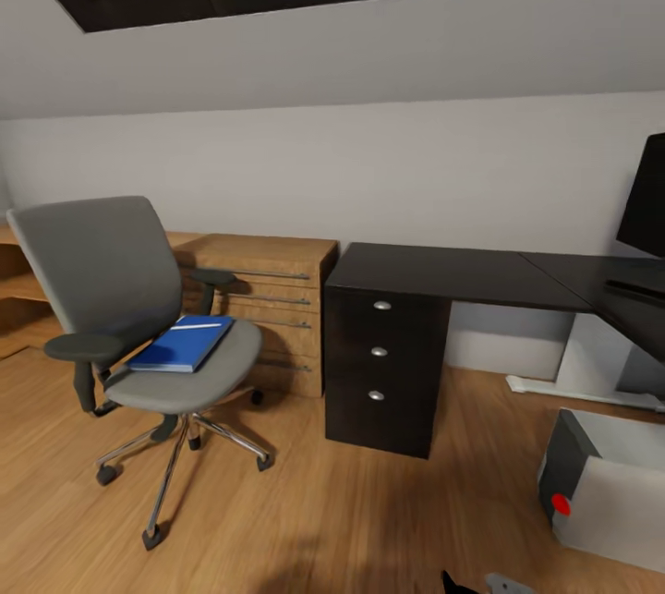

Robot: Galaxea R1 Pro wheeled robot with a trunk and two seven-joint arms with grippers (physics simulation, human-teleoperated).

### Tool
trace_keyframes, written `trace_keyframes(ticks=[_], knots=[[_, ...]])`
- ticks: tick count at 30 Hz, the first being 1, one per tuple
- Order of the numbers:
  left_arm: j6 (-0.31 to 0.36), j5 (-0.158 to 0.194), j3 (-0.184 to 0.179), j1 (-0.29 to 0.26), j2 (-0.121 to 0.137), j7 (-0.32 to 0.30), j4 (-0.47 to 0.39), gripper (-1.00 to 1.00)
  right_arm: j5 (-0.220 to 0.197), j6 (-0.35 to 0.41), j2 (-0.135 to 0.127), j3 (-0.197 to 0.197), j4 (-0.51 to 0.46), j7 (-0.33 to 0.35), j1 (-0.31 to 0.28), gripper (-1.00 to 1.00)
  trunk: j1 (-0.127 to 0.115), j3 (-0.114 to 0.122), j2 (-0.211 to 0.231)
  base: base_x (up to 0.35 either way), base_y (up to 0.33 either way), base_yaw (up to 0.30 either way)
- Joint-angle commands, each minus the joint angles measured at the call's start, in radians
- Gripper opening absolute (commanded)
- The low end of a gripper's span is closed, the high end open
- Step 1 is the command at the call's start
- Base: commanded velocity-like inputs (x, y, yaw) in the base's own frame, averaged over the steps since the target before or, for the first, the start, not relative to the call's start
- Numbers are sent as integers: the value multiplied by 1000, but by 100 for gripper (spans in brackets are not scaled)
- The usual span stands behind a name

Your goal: In the bedroom, organize the workspace by keeping the computer under the desk, ensuring the monitor is on the desk, placing the keyboard on the desk next to the monitor, placing the mouse on the desk next to the keyboard, moving the folder from the swivel chair onto the desk next to the mouse, stacking the notebook on top of the folder with the pen on top of the notebook, and positioning the swivel chair next to the desk.

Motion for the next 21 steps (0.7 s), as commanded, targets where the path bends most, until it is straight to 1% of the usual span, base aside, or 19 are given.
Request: trace_keyframes(ticks=[1,10,15,21], knots=[[-2,8,3,0,-1,-4,0,100,-11,-2,0,-3,2,10,-1,100,0,-1,0,0,0,-284],[-2,8,3,0,-1,-6,0,100,-11,-2,1,-3,2,11,0,100,0,3,0,0,0,-285],[-2,8,2,0,-1,-6,0,100,-11,-2,1,-3,2,11,1,100,-19,19,35,0,0,-274],[0,11,5,0,-1,3,0,100,-9,-3,4,-3,2,11,3,100,-42,38,77,0,0,-84]])
